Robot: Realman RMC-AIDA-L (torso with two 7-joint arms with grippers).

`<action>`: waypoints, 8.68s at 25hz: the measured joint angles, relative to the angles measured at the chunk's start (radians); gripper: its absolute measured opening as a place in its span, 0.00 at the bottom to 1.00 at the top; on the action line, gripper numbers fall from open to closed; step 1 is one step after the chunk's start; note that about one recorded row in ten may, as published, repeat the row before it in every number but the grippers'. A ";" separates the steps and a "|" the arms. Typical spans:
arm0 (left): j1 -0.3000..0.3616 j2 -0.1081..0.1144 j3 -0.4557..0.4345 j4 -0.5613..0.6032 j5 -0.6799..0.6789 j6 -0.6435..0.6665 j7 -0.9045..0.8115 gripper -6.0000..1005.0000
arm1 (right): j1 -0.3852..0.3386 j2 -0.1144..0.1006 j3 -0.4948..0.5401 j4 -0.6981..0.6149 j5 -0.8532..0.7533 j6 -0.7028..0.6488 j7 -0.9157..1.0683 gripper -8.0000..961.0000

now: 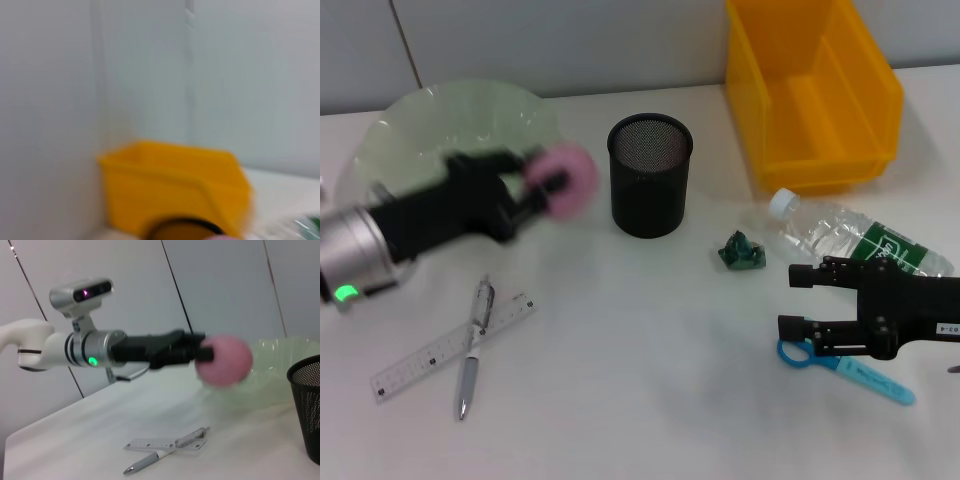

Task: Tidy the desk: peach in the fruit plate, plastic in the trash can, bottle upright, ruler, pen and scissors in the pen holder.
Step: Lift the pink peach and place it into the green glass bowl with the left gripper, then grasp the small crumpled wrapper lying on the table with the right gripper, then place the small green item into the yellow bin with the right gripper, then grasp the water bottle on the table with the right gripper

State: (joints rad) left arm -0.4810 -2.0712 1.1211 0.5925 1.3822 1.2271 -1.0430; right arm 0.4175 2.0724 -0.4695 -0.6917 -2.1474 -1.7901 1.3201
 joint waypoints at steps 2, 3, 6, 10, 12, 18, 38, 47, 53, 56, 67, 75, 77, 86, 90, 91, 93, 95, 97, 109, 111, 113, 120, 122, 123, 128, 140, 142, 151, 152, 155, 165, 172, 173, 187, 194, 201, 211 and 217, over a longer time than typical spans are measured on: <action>-0.001 0.002 -0.039 0.014 -0.025 -0.021 0.012 0.33 | 0.000 0.000 0.000 0.000 0.000 -0.001 0.000 0.83; -0.012 0.004 -0.066 0.012 -0.029 -0.034 0.018 0.34 | 0.001 0.000 0.000 0.000 0.000 -0.001 0.000 0.83; -0.038 0.004 -0.103 0.005 -0.031 -0.069 0.032 0.34 | 0.004 0.000 0.000 0.000 0.000 -0.002 0.000 0.83; -0.054 0.002 -0.117 0.001 -0.031 -0.108 0.044 0.34 | 0.006 0.000 0.000 0.001 0.000 -0.002 0.001 0.83; -0.105 -0.002 -0.131 -0.031 -0.033 -0.264 0.067 0.35 | 0.007 0.000 0.000 0.001 0.000 -0.002 0.001 0.83; -0.187 0.000 -0.124 -0.140 -0.034 -0.479 0.092 0.35 | 0.005 0.002 0.004 0.000 0.000 -0.002 0.001 0.83; 0.005 0.010 -0.115 0.001 -0.011 -0.080 -0.027 0.81 | -0.017 0.001 0.013 -0.012 0.113 0.002 0.001 0.82; 0.079 0.010 -0.104 0.025 0.145 0.236 -0.017 0.81 | -0.050 0.001 -0.003 -0.286 0.173 0.076 0.261 0.82; 0.094 0.006 -0.024 -0.009 0.199 0.256 0.006 0.81 | 0.021 -0.006 -0.140 -0.651 -0.049 0.078 0.728 0.82; 0.091 0.004 -0.002 -0.011 0.200 0.255 0.006 0.81 | 0.089 -0.023 -0.234 -0.765 -0.173 0.062 0.945 0.82; 0.078 0.003 0.005 -0.025 0.202 0.247 0.007 0.81 | 0.333 -0.019 -0.506 -0.733 -0.517 -0.021 1.177 0.82; 0.070 0.004 0.006 -0.035 0.202 0.239 0.009 0.81 | 0.402 0.001 -0.619 -0.583 -0.582 0.095 1.213 0.82; 0.070 0.005 0.006 -0.035 0.202 0.239 0.009 0.81 | 0.417 0.000 -0.633 -0.527 -0.599 0.133 1.213 0.82; 0.068 0.005 0.006 -0.034 0.202 0.233 0.009 0.81 | 0.464 0.002 -0.671 -0.351 -0.605 0.277 1.214 0.82; 0.064 0.005 0.006 -0.034 0.202 0.232 0.009 0.81 | 0.483 0.002 -0.681 -0.279 -0.600 0.321 1.208 0.82; 0.064 0.005 0.006 -0.034 0.202 0.232 0.009 0.81 | 0.486 0.003 -0.687 -0.267 -0.599 0.332 1.208 0.82; 0.062 0.004 0.006 -0.034 0.202 0.231 0.009 0.81 | 0.489 0.004 -0.700 -0.246 -0.599 0.353 1.207 0.82; 0.061 0.004 0.007 -0.034 0.202 0.231 0.009 0.81 | 0.492 0.004 -0.707 -0.226 -0.598 0.368 1.207 0.82; 0.061 0.004 0.009 -0.034 0.202 0.230 0.009 0.81 | 0.498 0.004 -0.711 -0.199 -0.597 0.384 1.207 0.82; 0.059 0.003 0.018 -0.034 0.202 0.229 0.009 0.81 | 0.524 0.009 -0.735 -0.103 -0.580 0.447 1.204 0.82; 0.059 0.003 0.019 -0.034 0.202 0.229 0.009 0.81 | 0.529 0.010 -0.743 -0.088 -0.579 0.457 1.204 0.82; 0.059 0.003 0.020 -0.034 0.202 0.229 0.009 0.81 | 0.532 0.011 -0.750 -0.079 -0.575 0.465 1.203 0.82; 0.058 0.003 0.020 -0.046 0.202 0.229 0.009 0.81 | 0.532 0.013 -0.765 -0.066 -0.568 0.486 1.204 0.82; 0.058 0.003 0.020 -0.046 0.202 0.228 0.011 0.81 | 0.532 0.013 -0.765 -0.060 -0.568 0.492 1.204 0.82; 0.058 0.003 0.020 -0.046 0.202 0.228 0.012 0.81 | 0.532 0.013 -0.765 -0.057 -0.568 0.494 1.204 0.82; 0.056 0.003 0.020 -0.046 0.202 0.229 0.014 0.81 | 0.533 0.013 -0.770 -0.055 -0.568 0.495 1.204 0.82; 0.056 0.003 0.020 -0.046 0.202 0.229 0.015 0.81 | 0.533 0.012 -0.799 -0.059 -0.568 0.495 1.214 0.56; 0.056 0.003 0.020 -0.046 0.202 0.229 0.015 0.81 | 0.531 0.012 -0.798 -0.068 -0.568 0.490 1.216 0.51; 0.060 0.004 0.020 -0.046 0.202 0.229 0.015 0.81 | 0.447 0.011 -0.795 -0.320 -0.512 0.354 1.247 0.41; 0.060 0.004 0.020 -0.046 0.202 0.229 0.015 0.81 | 0.430 0.010 -0.793 -0.371 -0.506 0.332 1.256 0.41; 0.061 0.004 0.020 -0.046 0.202 0.229 0.016 0.81 | 0.348 0.005 -0.783 -0.612 -0.545 0.278 1.301 0.41; 0.059 0.005 0.020 -0.046 0.202 0.234 0.018 0.81 | 0.254 0.005 -0.652 -0.809 -0.771 0.488 1.330 0.41; 0.058 0.005 0.020 -0.046 0.202 0.237 0.018 0.81 | 0.239 -0.001 -0.648 -0.704 -0.771 0.673 1.324 0.44; 0.058 0.005 0.020 -0.046 0.202 0.238 0.018 0.81 | 0.241 -0.002 -0.648 -0.678 -0.771 0.693 1.323 0.45; 0.059 0.005 0.020 -0.046 0.202 0.238 0.018 0.81 | 0.246 0.004 -0.658 -0.652 -0.771 0.739 1.324 0.82; 0.063 0.006 0.020 -0.046 0.202 0.239 0.013 0.81 | 0.268 0.004 -0.646 -0.875 -0.732 0.312 1.339 0.87; 0.060 0.007 0.020 -0.046 0.202 0.242 0.012 0.81 | 0.292 -0.001 -0.646 -0.988 -0.735 0.009 1.318 0.87; 0.057 0.005 0.020 -0.046 0.202 0.242 0.013 0.81 | 0.287 -0.001 -0.654 -0.816 -0.754 -0.037 1.281 0.86; 0.053 0.004 0.020 -0.046 0.201 0.242 0.014 0.81 | 0.270 0.002 -0.658 -0.763 -0.771 -0.022 1.274 0.85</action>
State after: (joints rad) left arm -0.4281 -2.0673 1.1413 0.5461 1.5837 1.4696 -1.0286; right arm 0.6870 2.0748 -1.1275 -1.4549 -2.9180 -1.8123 2.5939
